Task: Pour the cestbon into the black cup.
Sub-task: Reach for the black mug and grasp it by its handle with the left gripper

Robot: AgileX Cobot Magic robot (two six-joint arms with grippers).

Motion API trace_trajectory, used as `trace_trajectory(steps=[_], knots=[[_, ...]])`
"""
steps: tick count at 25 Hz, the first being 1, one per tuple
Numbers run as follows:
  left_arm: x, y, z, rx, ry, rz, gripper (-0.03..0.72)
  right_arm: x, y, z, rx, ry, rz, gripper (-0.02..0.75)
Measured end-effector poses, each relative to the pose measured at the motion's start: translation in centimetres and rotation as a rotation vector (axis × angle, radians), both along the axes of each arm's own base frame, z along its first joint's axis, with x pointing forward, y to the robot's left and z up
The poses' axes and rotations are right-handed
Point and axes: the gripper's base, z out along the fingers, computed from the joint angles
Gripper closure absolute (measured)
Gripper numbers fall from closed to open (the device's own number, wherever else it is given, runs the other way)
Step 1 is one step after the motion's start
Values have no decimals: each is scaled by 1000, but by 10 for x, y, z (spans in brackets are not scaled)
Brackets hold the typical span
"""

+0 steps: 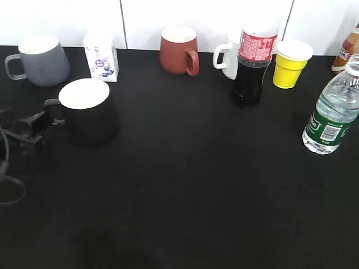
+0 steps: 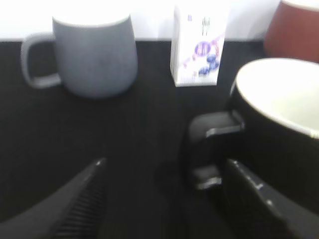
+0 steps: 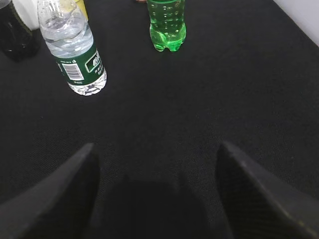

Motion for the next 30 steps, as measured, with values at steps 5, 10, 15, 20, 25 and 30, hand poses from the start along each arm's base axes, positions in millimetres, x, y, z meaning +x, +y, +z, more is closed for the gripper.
trace_trajectory(steps=[5,10,15,20,25,30], knots=[[15,-6,-1,1,-16,-19,176,0,0,0,0,0,0,183],[15,-6,-4,6,-9,-28,191,0,0,0,0,0,0,183],[23,-9,-16,14,19,-28,195,0,0,0,0,0,0,183],[33,-11,-17,7,-11,-24,196,0,0,0,0,0,0,183],[73,-12,-30,8,-32,-15,228,0,0,0,0,0,0,183],[85,-20,-31,31,-73,-138,619,0,0,0,0,0,0,183]])
